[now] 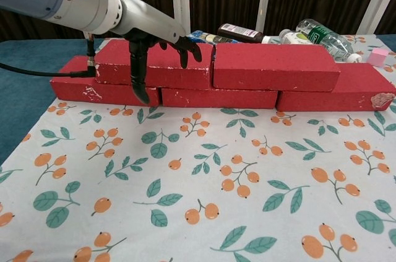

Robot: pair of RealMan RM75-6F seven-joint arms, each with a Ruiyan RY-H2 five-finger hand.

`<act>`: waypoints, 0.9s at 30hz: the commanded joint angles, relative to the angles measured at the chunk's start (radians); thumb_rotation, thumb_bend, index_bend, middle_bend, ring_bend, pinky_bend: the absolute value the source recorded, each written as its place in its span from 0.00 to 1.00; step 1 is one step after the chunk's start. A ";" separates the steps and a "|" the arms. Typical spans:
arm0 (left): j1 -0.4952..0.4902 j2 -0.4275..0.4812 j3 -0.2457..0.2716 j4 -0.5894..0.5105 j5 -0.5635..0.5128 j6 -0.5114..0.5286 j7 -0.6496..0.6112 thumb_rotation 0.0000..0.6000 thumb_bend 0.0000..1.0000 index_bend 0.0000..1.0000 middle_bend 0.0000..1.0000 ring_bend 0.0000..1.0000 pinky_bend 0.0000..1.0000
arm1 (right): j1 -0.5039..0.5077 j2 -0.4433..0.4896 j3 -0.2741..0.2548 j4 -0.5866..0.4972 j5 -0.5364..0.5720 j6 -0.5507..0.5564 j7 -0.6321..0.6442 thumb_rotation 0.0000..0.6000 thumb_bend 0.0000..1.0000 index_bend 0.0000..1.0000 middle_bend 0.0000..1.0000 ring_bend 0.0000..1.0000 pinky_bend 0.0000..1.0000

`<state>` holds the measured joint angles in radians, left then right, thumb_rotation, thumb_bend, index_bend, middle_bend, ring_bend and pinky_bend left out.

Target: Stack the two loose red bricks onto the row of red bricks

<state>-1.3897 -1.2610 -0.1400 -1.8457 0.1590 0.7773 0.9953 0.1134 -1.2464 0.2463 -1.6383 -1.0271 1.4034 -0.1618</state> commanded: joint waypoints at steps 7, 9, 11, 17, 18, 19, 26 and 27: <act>-0.042 -0.034 0.034 0.002 0.002 -0.009 -0.035 1.00 0.00 0.02 0.14 0.00 0.09 | -0.001 0.002 0.001 -0.002 0.001 0.000 0.004 1.00 0.00 0.00 0.00 0.00 0.00; -0.052 -0.039 0.041 0.002 0.000 -0.009 -0.040 1.00 0.00 0.02 0.14 0.00 0.09 | -0.002 0.003 0.002 -0.002 0.001 0.001 0.006 1.00 0.00 0.00 0.00 0.00 0.00; -0.061 -0.044 0.049 0.006 -0.001 -0.005 -0.044 1.00 0.00 0.02 0.14 0.00 0.09 | -0.002 0.004 0.003 -0.002 0.001 0.001 0.007 1.00 0.00 0.00 0.00 0.00 0.00; -0.084 -0.068 0.070 0.024 0.004 0.010 -0.053 1.00 0.00 0.02 0.14 0.00 0.08 | -0.002 0.005 0.003 -0.002 0.003 -0.001 0.009 1.00 0.00 0.00 0.00 0.00 0.00; -0.087 -0.073 0.072 0.028 0.007 0.014 -0.056 1.00 0.00 0.02 0.14 0.00 0.07 | -0.002 0.005 0.003 -0.003 0.003 -0.001 0.009 1.00 0.00 0.00 0.00 0.00 0.00; -0.089 -0.077 0.074 0.031 0.010 0.019 -0.059 1.00 0.00 0.02 0.14 0.00 0.07 | -0.002 0.006 0.004 -0.002 0.004 -0.002 0.010 1.00 0.00 0.00 0.00 0.00 0.00; -0.091 -0.099 0.079 0.047 0.046 0.044 -0.088 1.00 0.00 0.02 0.14 0.00 0.06 | -0.001 0.006 0.005 0.000 0.007 -0.005 0.012 1.00 0.00 0.00 0.00 0.00 0.00; -0.092 -0.101 0.081 0.049 0.050 0.046 -0.090 1.00 0.00 0.02 0.14 0.00 0.06 | -0.001 0.007 0.005 0.000 0.007 -0.006 0.011 1.00 0.00 0.00 0.00 0.00 0.00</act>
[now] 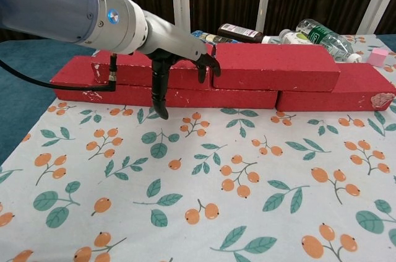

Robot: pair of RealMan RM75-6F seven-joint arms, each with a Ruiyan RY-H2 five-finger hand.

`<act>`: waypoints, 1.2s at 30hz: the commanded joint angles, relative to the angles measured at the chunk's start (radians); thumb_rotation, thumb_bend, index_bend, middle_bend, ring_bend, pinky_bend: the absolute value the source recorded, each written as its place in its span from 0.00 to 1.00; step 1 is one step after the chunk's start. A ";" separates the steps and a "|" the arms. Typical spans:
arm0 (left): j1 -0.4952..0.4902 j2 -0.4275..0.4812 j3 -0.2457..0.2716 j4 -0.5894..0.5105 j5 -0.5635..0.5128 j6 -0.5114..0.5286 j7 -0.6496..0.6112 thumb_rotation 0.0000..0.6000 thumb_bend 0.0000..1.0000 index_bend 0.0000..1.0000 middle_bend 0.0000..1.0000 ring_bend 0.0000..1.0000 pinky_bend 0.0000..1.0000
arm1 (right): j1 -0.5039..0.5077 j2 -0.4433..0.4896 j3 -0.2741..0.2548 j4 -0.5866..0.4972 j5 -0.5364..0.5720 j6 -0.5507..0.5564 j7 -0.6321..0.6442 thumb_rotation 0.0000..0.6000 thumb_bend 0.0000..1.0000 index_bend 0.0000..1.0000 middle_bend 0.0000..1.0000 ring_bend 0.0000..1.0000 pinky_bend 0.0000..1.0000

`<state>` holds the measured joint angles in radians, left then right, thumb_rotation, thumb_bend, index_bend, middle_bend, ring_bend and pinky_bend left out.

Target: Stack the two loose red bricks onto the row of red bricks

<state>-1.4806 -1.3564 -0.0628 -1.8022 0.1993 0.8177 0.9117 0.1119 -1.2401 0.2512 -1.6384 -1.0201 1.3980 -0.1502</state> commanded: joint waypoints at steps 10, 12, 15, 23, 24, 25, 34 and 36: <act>-0.019 -0.026 0.022 0.025 0.016 0.015 -0.016 1.00 0.00 0.01 0.14 0.00 0.06 | 0.000 0.002 0.001 -0.001 0.002 -0.002 0.003 1.00 0.00 0.00 0.00 0.00 0.00; -0.020 -0.028 0.022 0.029 0.017 0.019 -0.020 1.00 0.00 0.01 0.14 0.00 0.06 | 0.000 0.002 0.001 0.000 0.003 -0.003 0.004 1.00 0.00 0.00 0.00 0.00 0.00; -0.022 -0.033 0.022 0.037 0.022 0.028 -0.026 1.00 0.00 0.01 0.14 0.00 0.06 | 0.001 0.002 0.000 0.001 0.004 -0.006 0.004 1.00 0.00 0.00 0.00 0.00 0.00; -0.028 -0.051 0.030 0.067 0.023 0.033 -0.036 1.00 0.00 0.01 0.14 0.00 0.06 | 0.001 0.001 0.001 0.003 0.008 -0.006 0.001 1.00 0.00 0.00 0.00 0.00 0.00; -0.029 -0.054 0.030 0.071 0.022 0.032 -0.037 1.00 0.00 0.01 0.14 0.00 0.06 | 0.002 0.000 0.001 0.003 0.009 -0.006 0.000 1.00 0.00 0.00 0.00 0.00 0.00; -0.029 -0.055 0.031 0.073 0.021 0.032 -0.038 1.00 0.00 0.01 0.14 0.00 0.06 | 0.002 0.000 0.001 0.003 0.009 -0.006 0.000 1.00 0.00 0.00 0.00 0.00 0.00; -0.042 -0.064 0.038 0.087 0.008 0.033 -0.035 1.00 0.00 0.01 0.15 0.00 0.06 | 0.004 -0.005 0.002 0.007 0.015 -0.006 -0.007 1.00 0.00 0.00 0.00 0.00 0.00; -0.044 -0.062 0.040 0.084 0.008 0.034 -0.034 1.00 0.00 0.01 0.16 0.00 0.06 | 0.004 -0.005 0.003 0.007 0.015 -0.006 -0.007 1.00 0.00 0.00 0.00 0.00 0.00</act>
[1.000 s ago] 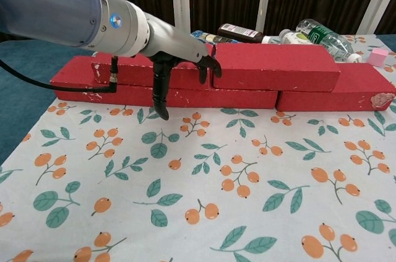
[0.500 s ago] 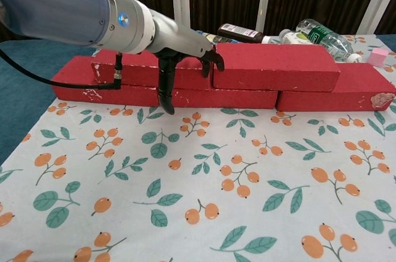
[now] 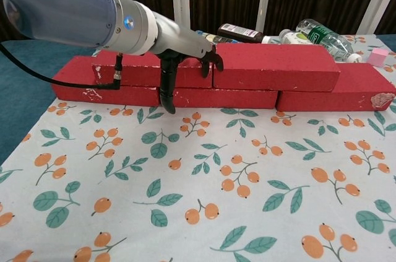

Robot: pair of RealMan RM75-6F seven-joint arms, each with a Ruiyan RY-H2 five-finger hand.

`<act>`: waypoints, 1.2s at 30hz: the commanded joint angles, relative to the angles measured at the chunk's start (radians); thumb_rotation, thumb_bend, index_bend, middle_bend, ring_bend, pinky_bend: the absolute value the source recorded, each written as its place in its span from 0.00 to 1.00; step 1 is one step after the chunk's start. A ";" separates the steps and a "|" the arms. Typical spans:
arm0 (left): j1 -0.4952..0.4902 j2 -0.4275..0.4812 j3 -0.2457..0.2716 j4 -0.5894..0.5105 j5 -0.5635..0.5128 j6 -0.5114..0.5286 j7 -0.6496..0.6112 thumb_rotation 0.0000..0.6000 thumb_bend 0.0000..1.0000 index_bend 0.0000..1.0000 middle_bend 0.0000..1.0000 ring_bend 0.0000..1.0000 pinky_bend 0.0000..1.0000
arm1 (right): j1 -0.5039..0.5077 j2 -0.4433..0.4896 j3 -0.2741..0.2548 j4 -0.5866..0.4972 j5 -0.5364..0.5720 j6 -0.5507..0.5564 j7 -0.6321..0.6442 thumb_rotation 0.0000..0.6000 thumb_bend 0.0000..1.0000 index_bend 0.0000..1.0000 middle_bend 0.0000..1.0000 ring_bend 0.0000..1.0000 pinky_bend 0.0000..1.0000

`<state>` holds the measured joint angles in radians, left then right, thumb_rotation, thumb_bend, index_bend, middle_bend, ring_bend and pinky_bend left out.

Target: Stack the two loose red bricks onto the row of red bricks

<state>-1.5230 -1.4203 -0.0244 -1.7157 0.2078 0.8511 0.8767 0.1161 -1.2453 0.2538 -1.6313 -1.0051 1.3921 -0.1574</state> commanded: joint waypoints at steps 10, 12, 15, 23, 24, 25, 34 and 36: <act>0.016 0.076 0.005 -0.078 0.046 0.035 -0.024 1.00 0.00 0.02 0.17 0.00 0.05 | -0.001 0.000 0.001 -0.001 -0.004 0.004 0.002 1.00 0.00 0.00 0.00 0.00 0.00; 0.036 0.106 0.001 -0.108 0.081 0.053 -0.048 1.00 0.00 0.02 0.16 0.00 0.04 | -0.001 0.000 0.000 -0.001 -0.004 0.004 0.002 1.00 0.00 0.00 0.00 0.00 0.00; 0.078 0.159 -0.008 -0.153 0.143 0.083 -0.100 1.00 0.00 0.02 0.15 0.00 0.04 | -0.001 0.001 -0.001 -0.003 -0.006 0.003 0.003 1.00 0.00 0.00 0.00 0.00 0.00; 0.327 0.346 0.057 -0.311 0.467 0.258 -0.292 1.00 0.00 0.03 0.12 0.00 0.04 | 0.001 0.013 -0.013 -0.006 -0.021 -0.012 0.005 1.00 0.00 0.00 0.00 0.00 0.00; 0.371 0.365 0.079 -0.327 0.522 0.296 -0.311 1.00 0.00 0.03 0.12 0.00 0.04 | 0.002 0.018 -0.018 -0.004 -0.029 -0.018 0.005 1.00 0.00 0.00 0.00 0.00 0.00; 0.422 0.385 0.107 -0.339 0.576 0.344 -0.331 1.00 0.00 0.04 0.12 0.00 0.04 | 0.003 0.023 -0.025 0.000 -0.040 -0.025 0.004 1.00 0.00 0.00 0.00 0.00 0.00; 0.863 0.389 0.317 -0.266 0.915 0.761 -0.488 1.00 0.00 0.08 0.10 0.00 0.06 | 0.025 0.033 -0.084 0.070 -0.177 -0.062 0.031 1.00 0.00 0.00 0.00 0.00 0.00; 0.939 0.354 0.320 -0.203 0.945 0.812 -0.532 1.00 0.00 0.09 0.10 0.00 0.06 | 0.026 0.031 -0.091 0.086 -0.197 -0.061 0.044 1.00 0.00 0.00 0.00 0.00 0.00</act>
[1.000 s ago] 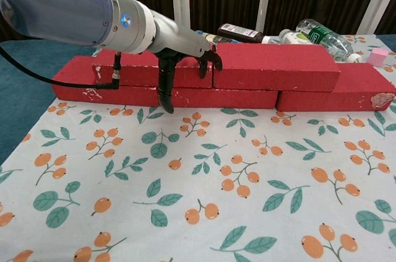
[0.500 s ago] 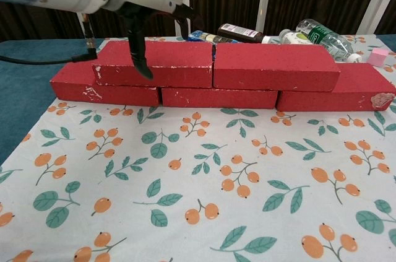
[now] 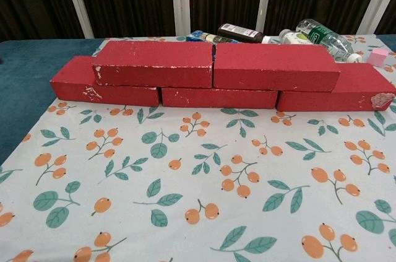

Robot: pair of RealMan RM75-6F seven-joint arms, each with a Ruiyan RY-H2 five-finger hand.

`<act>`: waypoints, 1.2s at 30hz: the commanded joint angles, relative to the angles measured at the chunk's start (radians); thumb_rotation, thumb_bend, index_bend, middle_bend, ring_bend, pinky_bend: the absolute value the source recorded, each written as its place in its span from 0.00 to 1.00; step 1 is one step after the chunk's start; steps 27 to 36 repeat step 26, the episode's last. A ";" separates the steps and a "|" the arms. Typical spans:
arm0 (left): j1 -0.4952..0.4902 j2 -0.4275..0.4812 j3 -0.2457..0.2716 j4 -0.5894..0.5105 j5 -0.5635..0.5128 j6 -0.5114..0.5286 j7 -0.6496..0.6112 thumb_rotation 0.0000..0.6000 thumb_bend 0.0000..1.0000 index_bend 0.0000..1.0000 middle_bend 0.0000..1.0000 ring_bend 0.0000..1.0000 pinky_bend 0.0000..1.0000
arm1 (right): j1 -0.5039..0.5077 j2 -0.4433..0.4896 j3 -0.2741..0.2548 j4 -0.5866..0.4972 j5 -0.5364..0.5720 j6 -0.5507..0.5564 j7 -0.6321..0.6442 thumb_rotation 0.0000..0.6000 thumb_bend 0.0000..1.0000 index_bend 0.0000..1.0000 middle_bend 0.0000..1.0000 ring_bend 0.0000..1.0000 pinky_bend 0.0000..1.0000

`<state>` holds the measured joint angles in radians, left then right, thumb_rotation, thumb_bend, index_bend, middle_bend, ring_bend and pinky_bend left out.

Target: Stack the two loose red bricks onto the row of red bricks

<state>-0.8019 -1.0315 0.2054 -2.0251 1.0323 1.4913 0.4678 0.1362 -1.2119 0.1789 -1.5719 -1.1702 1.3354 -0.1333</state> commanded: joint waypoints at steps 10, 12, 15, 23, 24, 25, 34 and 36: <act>0.433 -0.163 0.035 0.365 0.146 0.220 -0.300 1.00 0.00 0.09 0.10 0.00 0.06 | 0.003 0.000 -0.035 0.066 -0.127 0.037 0.063 1.00 0.00 0.00 0.00 0.00 0.00; 0.453 -0.174 0.017 0.398 0.163 0.216 -0.337 1.00 0.00 0.09 0.10 0.00 0.06 | 0.002 -0.001 -0.037 0.074 -0.143 0.048 0.072 1.00 0.00 0.00 0.00 0.00 0.00; 0.477 -0.185 -0.006 0.435 0.178 0.210 -0.370 1.00 0.00 0.09 0.10 0.00 0.06 | -0.001 0.001 -0.041 0.084 -0.157 0.056 0.080 1.00 0.00 0.00 0.00 0.00 0.00; 0.518 -0.175 -0.046 0.456 0.233 0.179 -0.394 1.00 0.00 0.09 0.10 0.00 0.06 | -0.010 0.013 -0.042 0.070 -0.167 0.073 0.083 1.00 0.00 0.00 0.00 0.00 0.00; 0.522 -0.173 -0.049 0.457 0.240 0.175 -0.393 1.00 0.00 0.09 0.10 0.00 0.06 | -0.010 0.015 -0.043 0.067 -0.167 0.072 0.083 1.00 0.00 0.00 0.00 0.00 0.00; 0.526 -0.171 -0.052 0.457 0.246 0.170 -0.394 1.00 0.00 0.09 0.10 0.00 0.06 | -0.010 0.018 -0.044 0.064 -0.169 0.070 0.083 1.00 0.00 0.00 0.00 0.00 0.00; 0.530 -0.167 -0.055 0.455 0.252 0.163 -0.396 1.00 0.00 0.09 0.10 0.00 0.06 | -0.010 0.020 -0.046 0.062 -0.171 0.068 0.082 1.00 0.00 0.00 0.00 0.00 0.00; 0.530 -0.167 -0.055 0.455 0.252 0.163 -0.396 1.00 0.00 0.09 0.10 0.00 0.06 | -0.010 0.020 -0.046 0.062 -0.171 0.068 0.082 1.00 0.00 0.00 0.00 0.00 0.00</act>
